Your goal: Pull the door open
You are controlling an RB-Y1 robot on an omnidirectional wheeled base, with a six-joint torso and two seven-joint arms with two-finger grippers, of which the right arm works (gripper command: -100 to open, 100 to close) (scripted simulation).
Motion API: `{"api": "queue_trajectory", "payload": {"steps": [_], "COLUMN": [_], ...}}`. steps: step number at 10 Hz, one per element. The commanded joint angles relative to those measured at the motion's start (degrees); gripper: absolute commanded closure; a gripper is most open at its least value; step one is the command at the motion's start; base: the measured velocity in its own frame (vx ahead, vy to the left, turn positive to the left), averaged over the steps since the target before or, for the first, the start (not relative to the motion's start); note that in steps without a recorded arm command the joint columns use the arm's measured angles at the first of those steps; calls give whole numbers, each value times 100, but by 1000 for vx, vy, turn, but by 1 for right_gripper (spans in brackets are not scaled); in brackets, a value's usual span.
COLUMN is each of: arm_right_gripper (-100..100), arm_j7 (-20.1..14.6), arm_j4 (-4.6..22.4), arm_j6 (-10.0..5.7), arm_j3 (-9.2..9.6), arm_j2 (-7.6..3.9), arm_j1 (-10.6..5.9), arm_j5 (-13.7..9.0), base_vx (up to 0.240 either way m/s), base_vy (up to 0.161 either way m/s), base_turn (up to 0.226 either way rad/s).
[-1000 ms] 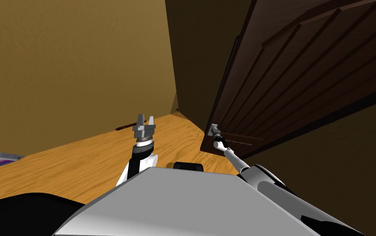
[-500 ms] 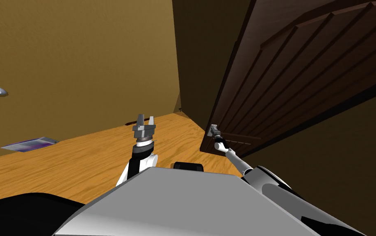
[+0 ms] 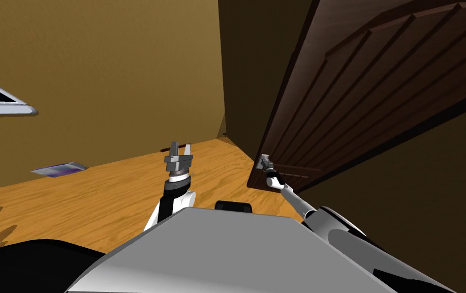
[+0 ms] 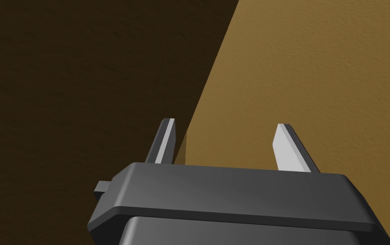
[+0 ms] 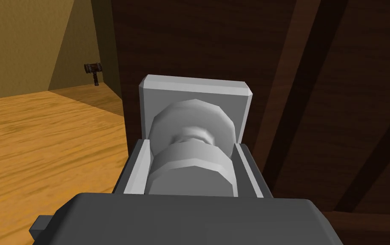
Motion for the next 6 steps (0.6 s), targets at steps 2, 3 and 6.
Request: {"api": "queue_trajectory", "payload": {"steps": [2,3,6], "arm_right_gripper": [100,100,100], "arm_j7": [-195,-270,-475], "arm_j4": [-147,-212,-388], "arm_j6": [-46,-67,-122], "arm_j3": [248,342,595], "arm_j2": [-149,-218,-403], "arm_j1": [83,108,175], "arm_j5": [38,51,86], "base_vx": [-191,-189,-213], "base_vy": [-103,-63,-94], "base_turn": [90,97,81]}}
